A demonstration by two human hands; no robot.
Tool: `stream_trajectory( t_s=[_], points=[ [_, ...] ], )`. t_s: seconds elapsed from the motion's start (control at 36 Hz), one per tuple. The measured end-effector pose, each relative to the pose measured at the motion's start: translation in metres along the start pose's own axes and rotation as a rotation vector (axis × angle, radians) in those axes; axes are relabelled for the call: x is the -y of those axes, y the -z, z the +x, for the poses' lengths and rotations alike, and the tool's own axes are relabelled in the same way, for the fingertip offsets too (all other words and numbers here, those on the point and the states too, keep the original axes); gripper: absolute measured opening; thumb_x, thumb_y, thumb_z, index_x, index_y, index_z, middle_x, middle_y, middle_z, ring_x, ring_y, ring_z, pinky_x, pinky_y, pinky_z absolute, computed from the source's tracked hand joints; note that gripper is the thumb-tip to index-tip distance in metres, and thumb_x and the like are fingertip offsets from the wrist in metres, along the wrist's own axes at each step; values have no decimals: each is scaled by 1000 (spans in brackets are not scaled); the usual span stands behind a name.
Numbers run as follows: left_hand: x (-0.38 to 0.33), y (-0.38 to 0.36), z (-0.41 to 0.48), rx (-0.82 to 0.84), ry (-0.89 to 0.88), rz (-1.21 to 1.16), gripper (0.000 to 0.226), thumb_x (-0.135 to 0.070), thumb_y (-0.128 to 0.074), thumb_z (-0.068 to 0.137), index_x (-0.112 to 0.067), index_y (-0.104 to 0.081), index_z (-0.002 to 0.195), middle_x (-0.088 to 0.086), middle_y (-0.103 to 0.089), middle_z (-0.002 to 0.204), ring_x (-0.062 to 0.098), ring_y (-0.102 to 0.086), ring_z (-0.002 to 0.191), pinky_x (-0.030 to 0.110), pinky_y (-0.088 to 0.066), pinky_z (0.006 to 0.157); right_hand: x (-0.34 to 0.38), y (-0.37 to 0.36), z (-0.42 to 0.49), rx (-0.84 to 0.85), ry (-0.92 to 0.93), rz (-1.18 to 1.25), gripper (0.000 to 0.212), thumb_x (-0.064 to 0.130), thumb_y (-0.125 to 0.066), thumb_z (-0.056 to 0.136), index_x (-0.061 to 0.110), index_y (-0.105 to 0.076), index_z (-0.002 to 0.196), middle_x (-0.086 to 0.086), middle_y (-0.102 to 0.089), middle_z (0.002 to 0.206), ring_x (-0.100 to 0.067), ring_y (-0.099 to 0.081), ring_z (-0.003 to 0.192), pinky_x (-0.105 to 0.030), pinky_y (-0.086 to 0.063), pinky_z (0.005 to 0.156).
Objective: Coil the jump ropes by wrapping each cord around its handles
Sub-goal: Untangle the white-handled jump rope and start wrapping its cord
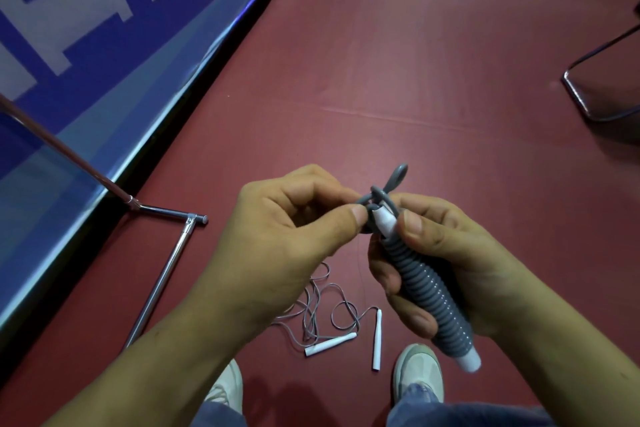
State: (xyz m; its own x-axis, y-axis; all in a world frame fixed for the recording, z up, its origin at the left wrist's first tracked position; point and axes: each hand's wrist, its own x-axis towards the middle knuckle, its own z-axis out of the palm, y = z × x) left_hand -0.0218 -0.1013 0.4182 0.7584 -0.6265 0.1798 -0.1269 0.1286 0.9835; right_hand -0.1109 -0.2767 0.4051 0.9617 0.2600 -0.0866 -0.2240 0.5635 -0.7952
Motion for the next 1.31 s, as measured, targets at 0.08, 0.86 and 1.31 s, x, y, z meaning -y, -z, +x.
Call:
stream_trajectory(
  t_s=[0.08, 0.86, 1.31],
  points=[
    [3, 1, 0, 63, 88, -123, 13, -21, -72, 78, -8, -74, 81, 27, -59, 79, 28, -50, 64, 39, -43, 63, 1, 2, -1, 19, -15, 16, 60, 30, -78, 87, -13, -43, 110, -24, -58, 70, -21, -55, 36, -25, -47, 38],
    [10, -13, -3, 129, 198, -126, 24, -25, -55, 92, -3, -62, 95, 5, -60, 75, 24, -53, 70, 39, -46, 70, -12, 5, 2, 175, -135, 331, 32, 29, -63, 98, 7, -52, 119, -21, -57, 74, -22, -62, 42, -26, -48, 38],
    [3, -16, -12, -210, -215, 429, 6, -16, -73, 88, -15, -70, 83, -5, -61, 77, 16, -57, 67, 18, -42, 61, 1, -3, 7, -134, 64, -166, 41, 40, -80, 83, 8, -61, 99, -24, -54, 66, -22, -52, 35, -25, -46, 39]
  ],
)
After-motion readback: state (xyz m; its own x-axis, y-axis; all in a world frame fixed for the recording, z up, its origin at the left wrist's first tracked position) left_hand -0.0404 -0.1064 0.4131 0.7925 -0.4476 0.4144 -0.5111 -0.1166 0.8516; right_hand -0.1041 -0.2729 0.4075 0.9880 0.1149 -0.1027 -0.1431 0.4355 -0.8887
